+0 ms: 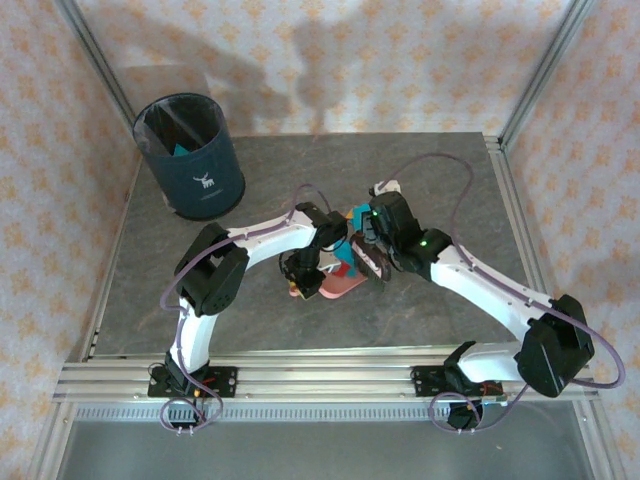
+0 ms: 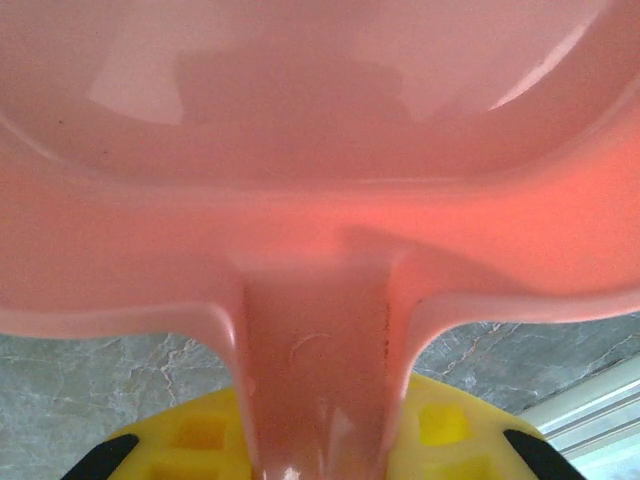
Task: Sweep away the paper scraps from the table
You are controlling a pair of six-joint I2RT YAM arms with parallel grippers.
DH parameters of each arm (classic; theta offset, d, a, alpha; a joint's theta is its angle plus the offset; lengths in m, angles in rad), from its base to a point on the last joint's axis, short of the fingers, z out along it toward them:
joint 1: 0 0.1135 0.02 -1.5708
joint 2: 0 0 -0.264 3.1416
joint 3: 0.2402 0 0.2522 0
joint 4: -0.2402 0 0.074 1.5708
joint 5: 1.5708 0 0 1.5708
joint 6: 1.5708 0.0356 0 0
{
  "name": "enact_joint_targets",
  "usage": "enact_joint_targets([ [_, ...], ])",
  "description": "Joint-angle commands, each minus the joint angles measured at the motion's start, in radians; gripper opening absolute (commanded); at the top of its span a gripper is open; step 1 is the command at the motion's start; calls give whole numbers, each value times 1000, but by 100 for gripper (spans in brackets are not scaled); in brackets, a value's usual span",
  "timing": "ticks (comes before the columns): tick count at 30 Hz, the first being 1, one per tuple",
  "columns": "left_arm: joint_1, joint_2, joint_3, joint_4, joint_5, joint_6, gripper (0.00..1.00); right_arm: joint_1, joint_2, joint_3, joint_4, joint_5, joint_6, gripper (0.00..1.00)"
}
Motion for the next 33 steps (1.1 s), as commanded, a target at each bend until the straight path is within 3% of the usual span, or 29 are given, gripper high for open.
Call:
enact_joint_targets([
  [1,-9,-6,8,-28,-8,14,0,13,-34,5,-44,-25,-15,0],
  [6,-9,-18,8,-17,-29,8,0,12,-120,-55,16,71,3,0],
  [11,-9,-28,10,-8,-32,7,0,7,-204,-123,85,256,46,0],
  [14,-9,-26,19,-6,-25,9,0,-11,-210,-130,91,356,71,0],
  [19,-9,-7,40,-11,-27,3,0,-52,-194,-138,155,420,57,0],
  [27,-9,10,79,-26,-26,-3,0,-100,-60,-76,252,403,-76,0],
  [33,-9,20,93,-32,-21,-7,0,-107,39,-29,263,292,-134,0],
])
